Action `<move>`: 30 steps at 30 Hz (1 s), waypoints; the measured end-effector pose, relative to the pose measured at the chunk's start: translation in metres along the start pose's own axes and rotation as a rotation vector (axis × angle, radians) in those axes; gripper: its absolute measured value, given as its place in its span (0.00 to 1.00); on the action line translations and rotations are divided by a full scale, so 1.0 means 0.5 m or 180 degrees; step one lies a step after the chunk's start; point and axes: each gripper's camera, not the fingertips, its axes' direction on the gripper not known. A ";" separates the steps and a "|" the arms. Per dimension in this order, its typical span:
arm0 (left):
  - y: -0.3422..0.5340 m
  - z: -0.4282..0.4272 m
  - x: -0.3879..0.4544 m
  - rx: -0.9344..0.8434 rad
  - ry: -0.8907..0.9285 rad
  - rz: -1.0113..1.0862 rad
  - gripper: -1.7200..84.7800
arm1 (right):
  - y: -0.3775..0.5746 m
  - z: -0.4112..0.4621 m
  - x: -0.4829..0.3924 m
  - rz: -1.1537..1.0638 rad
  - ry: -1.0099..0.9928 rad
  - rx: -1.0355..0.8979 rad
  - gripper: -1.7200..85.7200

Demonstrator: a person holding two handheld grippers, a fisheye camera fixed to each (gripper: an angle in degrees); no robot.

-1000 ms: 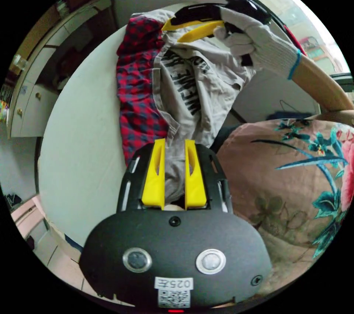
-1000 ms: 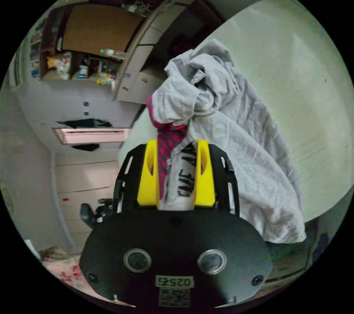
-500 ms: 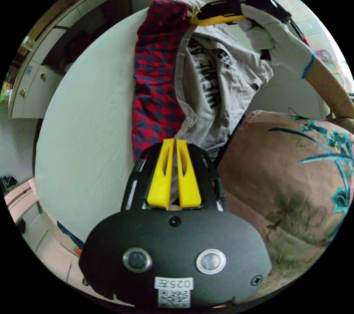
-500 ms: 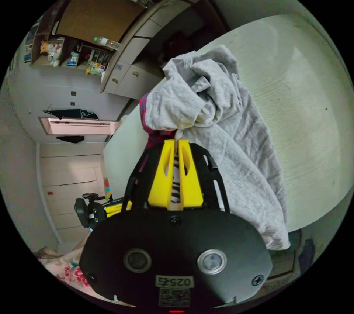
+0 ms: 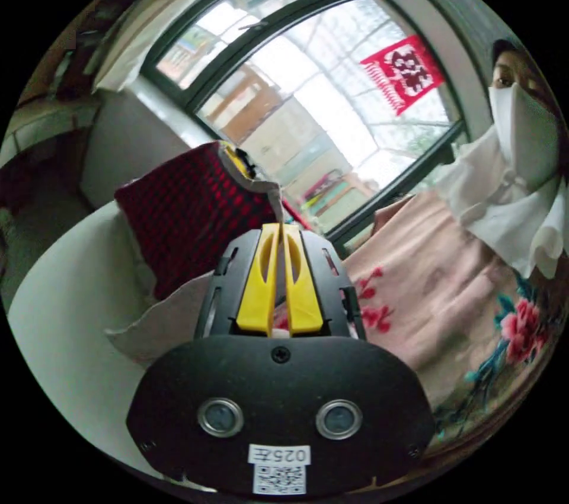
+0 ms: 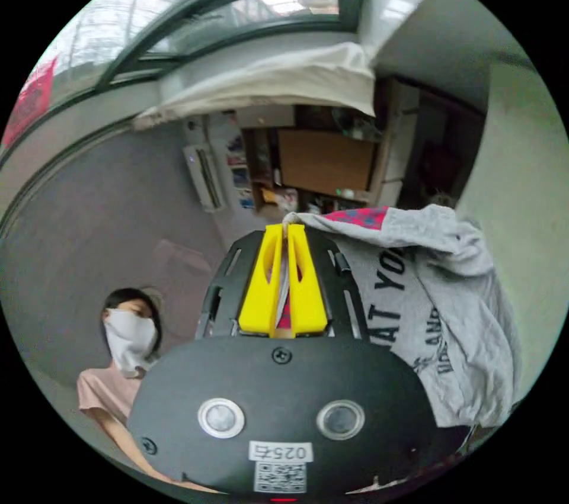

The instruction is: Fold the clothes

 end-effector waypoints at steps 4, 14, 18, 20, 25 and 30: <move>-0.099 0.056 0.077 0.0162 0.0929 0.0525 0.00 | -0.051 -0.060 -0.190 -0.0498 -0.0559 0.0245 0.01; -0.196 -0.082 0.270 0.0825 0.0739 0.1355 0.00 | -0.076 0.250 -0.637 -0.2486 0.0359 -0.0758 0.01; -0.076 -0.256 0.150 0.1149 -0.0046 0.0556 0.00 | -0.078 0.462 -0.399 -0.1724 0.0466 -0.1648 0.01; 0.003 -0.330 0.081 0.1152 -0.0517 0.0009 0.00 | -0.063 0.543 -0.237 -0.1257 0.0556 -0.1993 0.01; 0.249 -0.505 -0.101 0.0952 -0.1612 -0.1452 0.00 | 0.071 0.727 0.199 -0.0380 0.1326 -0.2616 0.01; 0.457 -0.660 -0.221 0.0562 -0.2081 -0.2526 0.00 | 0.337 0.939 0.526 0.0098 0.1941 -0.3462 0.01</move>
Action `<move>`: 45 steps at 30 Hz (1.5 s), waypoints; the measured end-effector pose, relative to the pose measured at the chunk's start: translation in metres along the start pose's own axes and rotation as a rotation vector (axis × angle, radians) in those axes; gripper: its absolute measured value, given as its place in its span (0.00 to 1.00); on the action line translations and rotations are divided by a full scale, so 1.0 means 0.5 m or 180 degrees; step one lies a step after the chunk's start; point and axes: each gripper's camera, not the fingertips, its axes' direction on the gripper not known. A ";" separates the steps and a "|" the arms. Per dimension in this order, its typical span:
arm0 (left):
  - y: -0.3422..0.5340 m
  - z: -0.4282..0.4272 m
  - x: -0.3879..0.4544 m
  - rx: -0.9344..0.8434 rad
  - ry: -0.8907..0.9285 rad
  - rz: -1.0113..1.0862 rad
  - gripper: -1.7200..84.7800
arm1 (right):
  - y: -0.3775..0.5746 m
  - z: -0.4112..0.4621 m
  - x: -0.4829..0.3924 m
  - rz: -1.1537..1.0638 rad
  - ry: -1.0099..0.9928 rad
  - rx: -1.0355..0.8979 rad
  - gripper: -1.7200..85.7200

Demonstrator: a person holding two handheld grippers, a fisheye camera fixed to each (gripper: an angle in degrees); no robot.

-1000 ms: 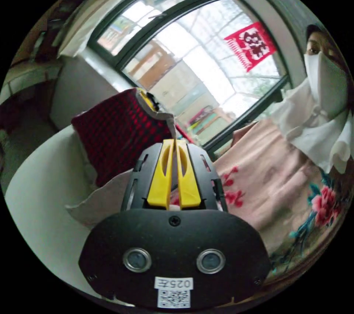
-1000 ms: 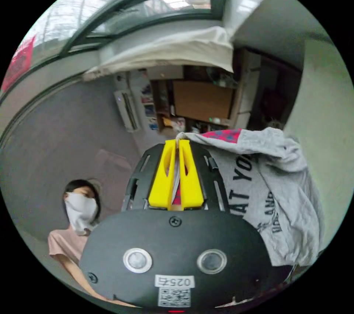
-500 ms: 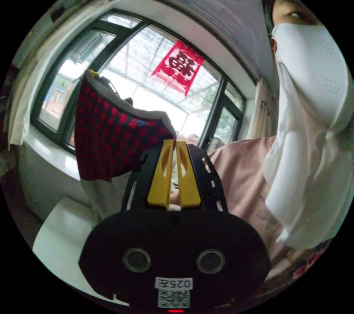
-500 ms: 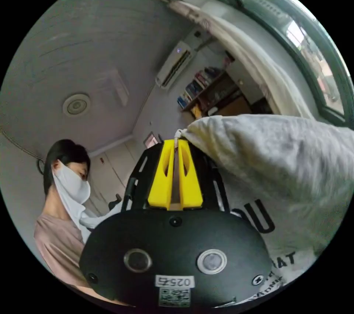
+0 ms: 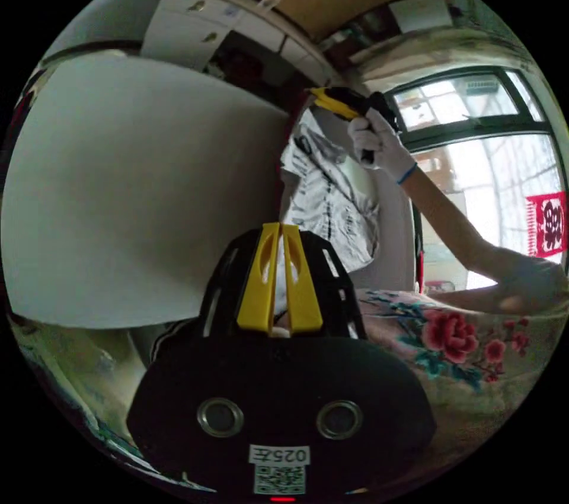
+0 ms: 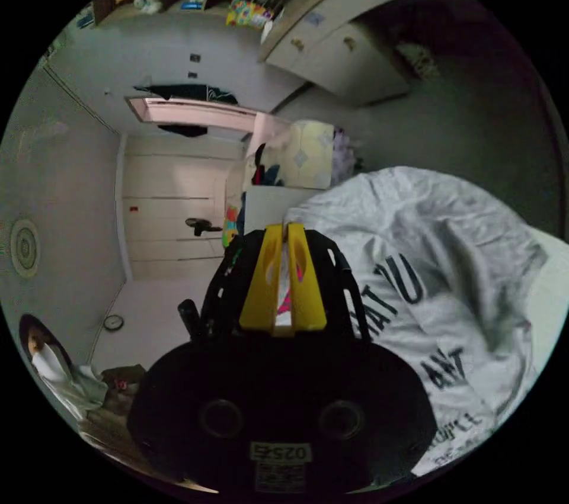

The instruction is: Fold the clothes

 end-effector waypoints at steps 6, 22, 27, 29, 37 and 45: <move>0.039 -0.170 -0.189 0.0350 -0.0014 -0.0746 0.01 | -0.121 0.350 -0.103 -0.0027 0.0287 -0.0358 0.01; 0.095 -0.504 -0.358 0.1257 -0.0354 -0.1897 0.06 | -0.223 0.707 -0.249 -0.0573 0.0604 -0.1259 0.12; -0.124 -0.476 -0.158 0.0843 -0.0541 -0.0693 0.06 | -0.028 0.412 -0.229 -0.0821 0.0780 -0.0445 0.17; -0.231 -0.394 -0.069 0.0467 -0.0457 -0.0152 0.06 | 0.059 0.283 -0.179 -0.0606 0.0887 -0.0068 0.17; -0.513 0.079 0.271 -0.1060 -0.0505 0.0916 0.05 | 0.387 -0.279 0.186 0.1063 0.1360 0.1452 0.15; -0.557 0.194 0.307 -0.0658 -0.0931 -0.0998 0.07 | 0.275 -0.462 0.388 0.1042 0.1527 0.1030 0.18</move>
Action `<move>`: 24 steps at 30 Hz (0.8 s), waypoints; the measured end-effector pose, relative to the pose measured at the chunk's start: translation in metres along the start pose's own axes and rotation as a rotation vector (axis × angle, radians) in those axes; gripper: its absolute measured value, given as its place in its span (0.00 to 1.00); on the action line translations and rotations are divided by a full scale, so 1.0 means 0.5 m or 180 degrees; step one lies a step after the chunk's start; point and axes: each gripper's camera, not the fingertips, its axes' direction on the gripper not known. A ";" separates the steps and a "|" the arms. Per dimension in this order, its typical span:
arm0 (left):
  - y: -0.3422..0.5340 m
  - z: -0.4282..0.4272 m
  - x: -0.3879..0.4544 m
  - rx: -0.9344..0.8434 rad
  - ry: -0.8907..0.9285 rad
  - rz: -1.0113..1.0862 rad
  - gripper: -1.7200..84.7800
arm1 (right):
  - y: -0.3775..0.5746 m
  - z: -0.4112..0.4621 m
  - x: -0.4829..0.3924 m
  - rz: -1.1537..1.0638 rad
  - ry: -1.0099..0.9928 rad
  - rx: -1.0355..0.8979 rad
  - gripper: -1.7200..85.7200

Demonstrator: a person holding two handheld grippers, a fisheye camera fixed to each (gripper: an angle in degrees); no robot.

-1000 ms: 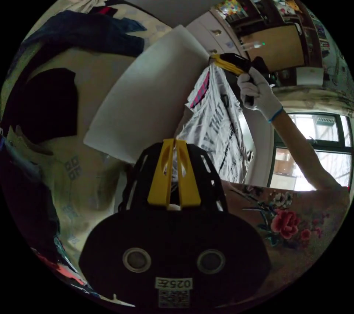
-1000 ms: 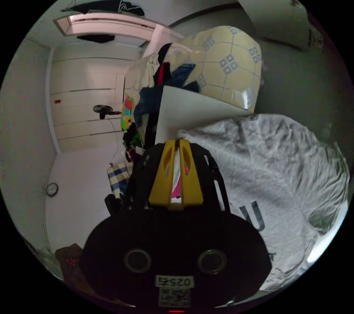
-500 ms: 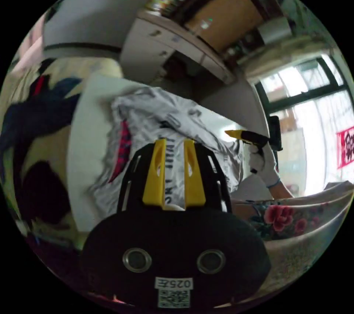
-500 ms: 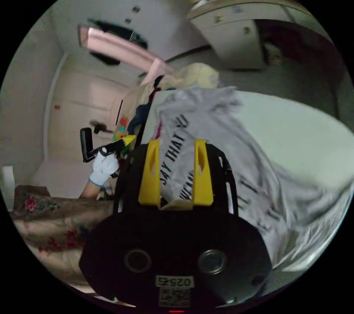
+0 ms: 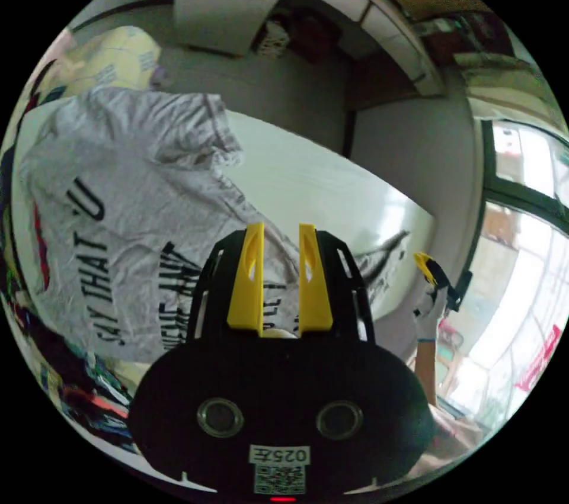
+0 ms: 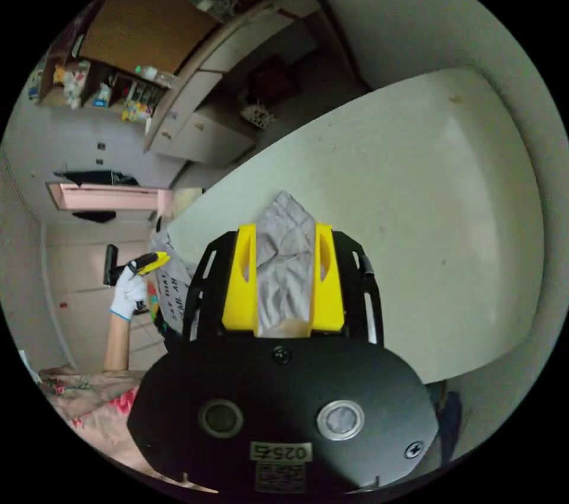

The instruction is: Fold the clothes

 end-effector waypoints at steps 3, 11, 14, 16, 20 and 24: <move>0.008 0.014 0.016 0.0072 0.0036 -0.0288 0.07 | -0.057 0.064 -0.024 -0.0348 0.0156 -0.0377 0.17; -0.015 0.130 0.068 -0.0173 -0.0752 -0.0604 0.03 | -0.008 0.118 -0.166 -0.1262 0.1549 -0.0193 0.06; -0.008 0.150 0.065 -0.0136 -0.0851 -0.0628 0.01 | 0.020 0.133 -0.218 -0.1722 0.1916 -0.0206 0.02; 0.004 0.148 0.049 -0.0037 -0.0682 -0.0691 0.01 | 0.028 0.130 -0.231 -0.1880 0.2027 -0.0217 0.01; 0.045 0.121 -0.004 0.0491 0.0060 -0.0804 0.01 | 0.022 0.050 -0.190 -0.1508 0.1820 -0.0196 0.01; 0.048 0.091 -0.056 0.0997 0.0973 -0.0848 0.01 | 0.005 -0.117 -0.133 -0.1309 0.1449 0.0125 0.01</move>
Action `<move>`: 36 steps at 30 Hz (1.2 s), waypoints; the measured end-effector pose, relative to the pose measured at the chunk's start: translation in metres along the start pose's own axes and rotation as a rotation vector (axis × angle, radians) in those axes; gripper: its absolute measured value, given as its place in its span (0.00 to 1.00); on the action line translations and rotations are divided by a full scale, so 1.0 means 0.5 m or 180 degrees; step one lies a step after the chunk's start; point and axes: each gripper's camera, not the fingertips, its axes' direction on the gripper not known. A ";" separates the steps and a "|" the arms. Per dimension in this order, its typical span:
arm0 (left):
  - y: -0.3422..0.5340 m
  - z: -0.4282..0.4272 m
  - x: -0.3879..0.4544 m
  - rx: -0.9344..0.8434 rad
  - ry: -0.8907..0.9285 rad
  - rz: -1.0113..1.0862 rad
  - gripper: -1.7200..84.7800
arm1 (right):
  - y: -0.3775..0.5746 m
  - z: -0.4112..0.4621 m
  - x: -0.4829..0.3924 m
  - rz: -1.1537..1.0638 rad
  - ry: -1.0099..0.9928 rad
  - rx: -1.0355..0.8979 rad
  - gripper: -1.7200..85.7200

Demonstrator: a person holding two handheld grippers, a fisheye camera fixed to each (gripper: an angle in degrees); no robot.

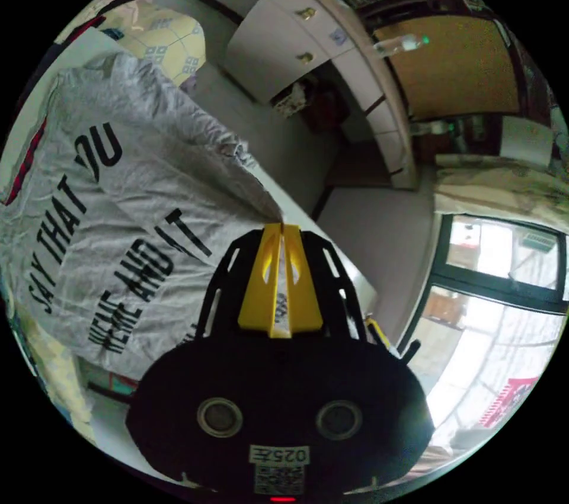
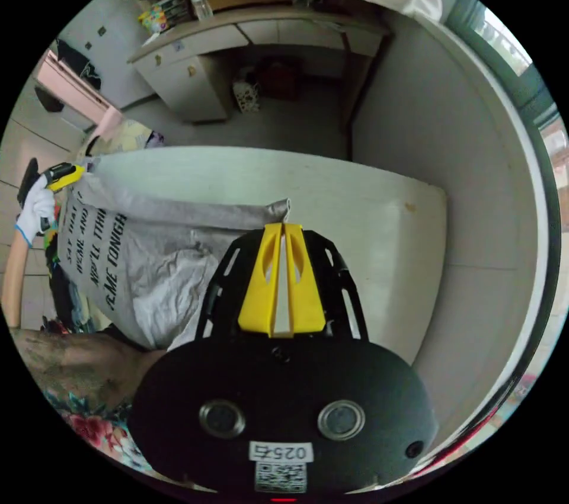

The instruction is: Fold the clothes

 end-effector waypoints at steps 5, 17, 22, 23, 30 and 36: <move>-0.070 0.069 0.008 -0.0092 0.0076 0.0165 0.01 | -0.078 -0.022 0.119 0.0114 -0.0602 -0.0124 0.01; -0.039 0.199 -0.126 0.0112 0.0238 0.0358 0.03 | -0.008 -0.007 0.287 0.1014 -0.1197 -0.0049 0.10; 0.203 0.188 -0.118 -0.0173 0.0460 0.1142 0.02 | 0.134 -0.077 0.275 0.1238 -0.1498 0.0055 0.14; 0.274 0.216 -0.121 -0.0437 0.0436 0.1258 0.02 | 0.174 -0.084 0.254 0.1266 -0.1569 -0.0013 0.15; 0.640 0.488 -0.154 -0.2316 0.0406 0.2019 0.03 | 0.409 -0.119 0.080 0.1335 -0.1794 -0.0296 0.16; 0.797 0.627 -0.159 -0.2373 -0.0595 0.2772 0.03 | 0.486 -0.091 0.005 0.1129 -0.1950 -0.0447 0.16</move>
